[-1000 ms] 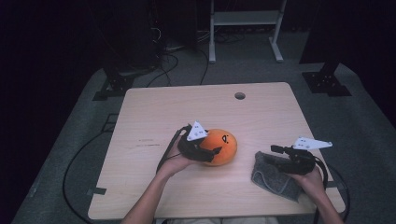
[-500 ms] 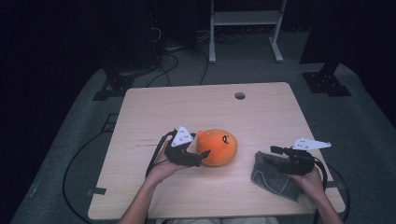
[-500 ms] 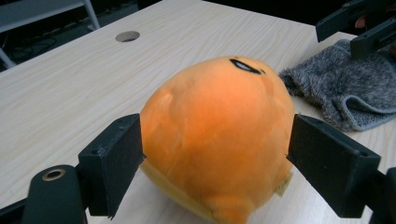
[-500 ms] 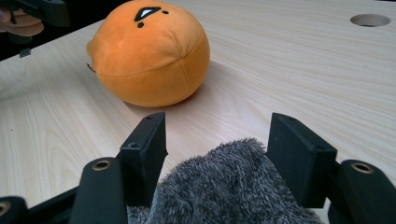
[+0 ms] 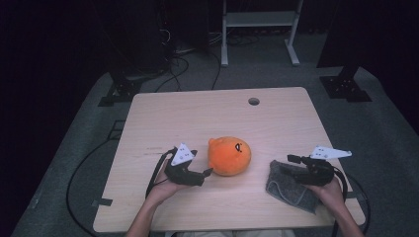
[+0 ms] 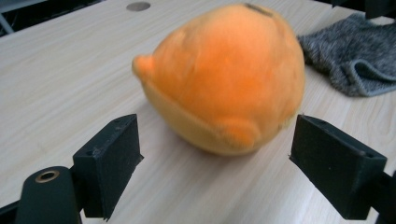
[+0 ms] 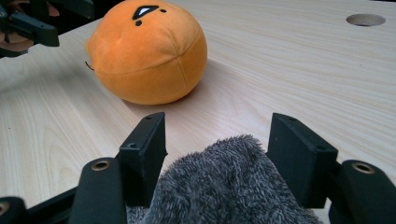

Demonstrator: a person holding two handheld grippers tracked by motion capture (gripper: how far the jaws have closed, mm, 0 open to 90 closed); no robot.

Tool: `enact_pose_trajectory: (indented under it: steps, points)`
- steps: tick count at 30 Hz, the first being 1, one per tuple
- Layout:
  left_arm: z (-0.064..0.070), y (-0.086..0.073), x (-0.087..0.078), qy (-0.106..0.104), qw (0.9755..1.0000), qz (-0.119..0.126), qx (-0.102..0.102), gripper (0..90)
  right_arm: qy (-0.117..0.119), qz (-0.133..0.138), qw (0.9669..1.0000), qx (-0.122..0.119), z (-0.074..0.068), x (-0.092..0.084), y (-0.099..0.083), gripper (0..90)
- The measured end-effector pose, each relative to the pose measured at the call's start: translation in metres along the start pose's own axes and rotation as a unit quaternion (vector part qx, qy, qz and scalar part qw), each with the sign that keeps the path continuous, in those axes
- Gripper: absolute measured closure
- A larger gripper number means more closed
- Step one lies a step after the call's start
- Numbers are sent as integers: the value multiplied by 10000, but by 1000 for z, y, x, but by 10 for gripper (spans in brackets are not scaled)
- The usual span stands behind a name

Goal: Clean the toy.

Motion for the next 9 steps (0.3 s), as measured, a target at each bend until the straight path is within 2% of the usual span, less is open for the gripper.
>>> enact_pose_trajectory:
  steps: [2, 3, 4, 5, 6, 7, 8, 9]
  points:
    - [0, -7, -5, 131, 9998, 111, -65, 144, -8, -7, 10000, -6, 0, 0, 0, 357]
    - [0, -11, -10, 331, 9989, 311, -139, 144, -10, -6, 10000, -4, 0, 0, 0, 356]
    - [1, -15, -14, 446, 9974, 490, -284, 146, -9, -3, 10000, 2, 0, 0, 0, 357]
    - [1, -16, -17, 463, 9974, 464, -303, 145, 4, 10, 10000, 20, 0, 0, 0, 357]
    - [0, -17, -20, 561, 9964, 542, -317, 145, 24, 25, 10000, 26, -1, 0, 0, 357]
    - [-1, -17, -23, 615, 9951, 657, -414, 144, 18, 49, 10000, 21, -1, 0, 0, 356]
    - [-2, -17, -24, 570, 9947, 713, -476, 144, 17, 76, 10000, 29, -1, -1, 0, 357]
    - [-3, -18, -25, 606, 9947, 711, -425, 137, 40, 105, 9999, 64, -2, -1, 1, 356]
Point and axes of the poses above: each handheld gripper's, and its own axes: x roughly forward along the jaws, y roughly out of its top, z roughly to its right, the point moved 2 cm from there along x, roughly forward along the jaws, and after that the axes turned 3 degrees about z, right-handed, at the moved point
